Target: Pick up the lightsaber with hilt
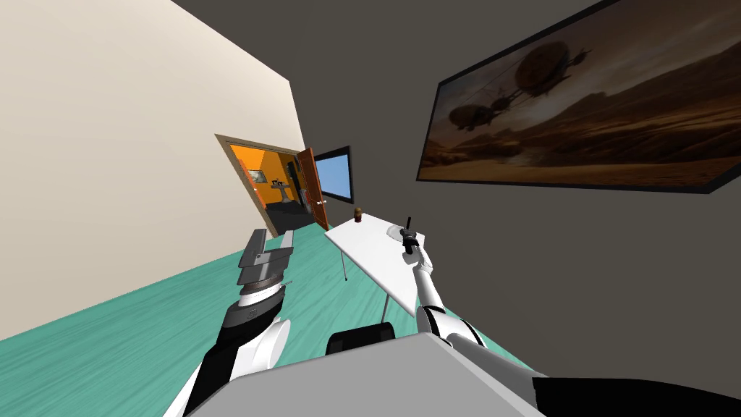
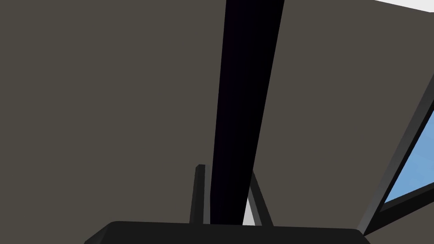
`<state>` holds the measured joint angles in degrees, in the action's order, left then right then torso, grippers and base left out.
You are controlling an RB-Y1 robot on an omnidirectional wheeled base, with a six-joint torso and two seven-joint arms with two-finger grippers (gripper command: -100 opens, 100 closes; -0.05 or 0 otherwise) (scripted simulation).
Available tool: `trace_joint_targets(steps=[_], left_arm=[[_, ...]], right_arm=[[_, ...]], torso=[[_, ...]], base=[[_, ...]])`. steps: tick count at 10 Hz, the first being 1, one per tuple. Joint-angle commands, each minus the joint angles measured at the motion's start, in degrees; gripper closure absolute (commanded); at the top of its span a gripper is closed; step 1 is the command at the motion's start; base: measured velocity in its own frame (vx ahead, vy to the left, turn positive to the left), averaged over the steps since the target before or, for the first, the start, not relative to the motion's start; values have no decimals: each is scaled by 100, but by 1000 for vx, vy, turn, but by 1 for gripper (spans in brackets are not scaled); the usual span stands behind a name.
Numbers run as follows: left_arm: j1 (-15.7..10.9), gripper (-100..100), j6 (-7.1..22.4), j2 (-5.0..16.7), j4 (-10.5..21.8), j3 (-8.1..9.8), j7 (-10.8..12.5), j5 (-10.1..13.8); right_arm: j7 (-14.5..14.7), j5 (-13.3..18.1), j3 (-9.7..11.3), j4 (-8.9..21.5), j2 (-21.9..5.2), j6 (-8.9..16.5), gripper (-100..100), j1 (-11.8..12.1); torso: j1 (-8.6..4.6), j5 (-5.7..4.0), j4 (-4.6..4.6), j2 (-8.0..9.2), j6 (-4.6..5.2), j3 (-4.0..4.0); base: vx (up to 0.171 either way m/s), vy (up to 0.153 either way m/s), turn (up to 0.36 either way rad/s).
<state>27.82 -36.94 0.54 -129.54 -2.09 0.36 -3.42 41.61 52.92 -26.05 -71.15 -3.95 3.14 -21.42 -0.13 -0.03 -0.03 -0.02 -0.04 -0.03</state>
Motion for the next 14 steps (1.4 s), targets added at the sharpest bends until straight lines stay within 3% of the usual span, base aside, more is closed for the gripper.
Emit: trace_joint_targets(steps=[1, 3, 4, 5, 6, 7, 8, 10, 12, 13, 14], left_arm=[[0, 0, 0, 0, 0, 0, 0, 0], [0, 0, 0, 0, 0, 0, 0, 0], [0, 0, 0, 0, 0, 0, 0, 0], [0, 0, 0, 0, 0, 0, 0, 0], [-2, 0, 0, -1, 0, -1, 0, 0], [0, 0, 0, 0, 0, 0, 0, 0], [0, 0, 0, 0, 0, 0, 0, 0], [0, 0, 0, 0, 0, 0, 0, 0], [0, 0, 0, 0, 0, 0, 0, 0], [0, 0, 0, 0, 0, 0, 0, 0], [-1, 0, 0, 0, 0, -1, 0, 0]], right_arm=[[0, 0, 0, 0, 0, 0, 100, 0], [-1, -1, 0, 0, 1, 0, 100, 0], [-2, -1, 0, 0, 1, 0, 0, 0], [-37, -217, -221, -122, -129, -72, 100, 287], [-37, -217, -221, -107, -129, -72, 100, 216], [-37, -217, -221, -122, -129, -72, 100, 345], [-97, -433, -397, -279, -298, -111, 100, 488], [-97, -478, -397, -279, -298, -111, 100, 747], [-97, -478, -397, -279, -298, -111, 100, 747], [-157, -730, -573, -435, -468, -150, 100, 964], [-157, -738, -573, -435, -468, -150, 100, 1026]], torso=[[0, 0, 0, 0, 0, 0], [-2, 0, -1, -1, 0, -1], [-2, 0, 0, -2, 0, -1], [-2, 0, 0, -1, 0, -1], [8, -6, -11, -17, -15, -14], [10, -7, -14, -28, -13, -21], [-1, -16, -23, -27, -4, -25], [-1, -24, -26, -24, -11, -25], [-25, -65, -68, -17, 10, -43], [-32, -73, -76, -17, 8, -46], [-21, -72, -78, -27, -4, -52]], base=[[0, 0, 0], [0, 0, 0], [0, 0, 0], [8, 51, 323], [12, 58, 202], [15, 30, -8], [-26, 40, 197], [16, 36, 121], [3, 4, -11], [7, 55, 322], [21, 48, 216]])
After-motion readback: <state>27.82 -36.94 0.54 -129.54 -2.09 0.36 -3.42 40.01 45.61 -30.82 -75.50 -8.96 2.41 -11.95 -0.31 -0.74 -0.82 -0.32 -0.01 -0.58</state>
